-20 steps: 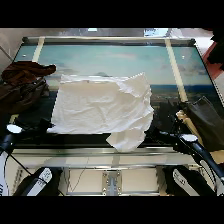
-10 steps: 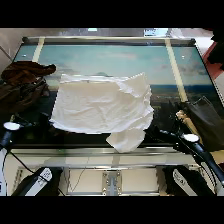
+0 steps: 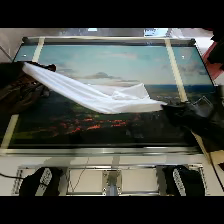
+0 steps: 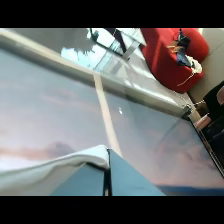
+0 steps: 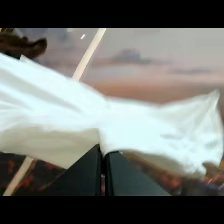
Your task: Fold the shirts.
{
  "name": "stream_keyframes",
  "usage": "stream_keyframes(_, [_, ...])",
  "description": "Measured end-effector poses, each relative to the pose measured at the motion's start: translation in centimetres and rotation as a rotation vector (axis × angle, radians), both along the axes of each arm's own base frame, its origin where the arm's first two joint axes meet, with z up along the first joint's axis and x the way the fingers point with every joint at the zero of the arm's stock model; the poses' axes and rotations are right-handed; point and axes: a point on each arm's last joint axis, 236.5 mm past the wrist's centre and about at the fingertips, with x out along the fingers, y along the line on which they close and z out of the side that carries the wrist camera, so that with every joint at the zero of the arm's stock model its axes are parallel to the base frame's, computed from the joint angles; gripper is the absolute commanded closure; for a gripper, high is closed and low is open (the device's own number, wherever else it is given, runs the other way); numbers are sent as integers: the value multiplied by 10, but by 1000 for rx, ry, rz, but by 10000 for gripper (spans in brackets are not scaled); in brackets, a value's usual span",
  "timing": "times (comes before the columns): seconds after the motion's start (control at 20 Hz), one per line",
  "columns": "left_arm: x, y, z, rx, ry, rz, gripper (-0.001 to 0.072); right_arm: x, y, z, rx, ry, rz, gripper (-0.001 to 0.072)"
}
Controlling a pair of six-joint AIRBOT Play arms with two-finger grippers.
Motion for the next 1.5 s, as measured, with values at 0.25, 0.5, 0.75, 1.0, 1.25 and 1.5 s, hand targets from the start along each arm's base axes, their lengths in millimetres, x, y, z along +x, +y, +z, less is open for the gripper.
stream_keyframes(0.25, [-61,-26,117,308,-259,24,695,-71,-24,164,-127,-434,-168,686])
stream_keyframes(0.5, [-95,-22,169,439,-351,142,696,-87,-45,243,-172,-611,-279,687])
stream_keyframes(0.75, [-51,-2,120,401,-134,89,695,17,-66,214,-200,-426,-286,686])
stream_keyframes(1.0, [45,7,-1,308,204,-59,696,162,-64,87,-164,-48,-173,685])
stream_keyframes(1.25, [141,9,-164,446,532,-7,695,249,-19,-78,-166,258,-33,685])
stream_keyframes(1.5, [212,22,-240,522,546,188,695,298,-5,-164,-171,307,-67,685])
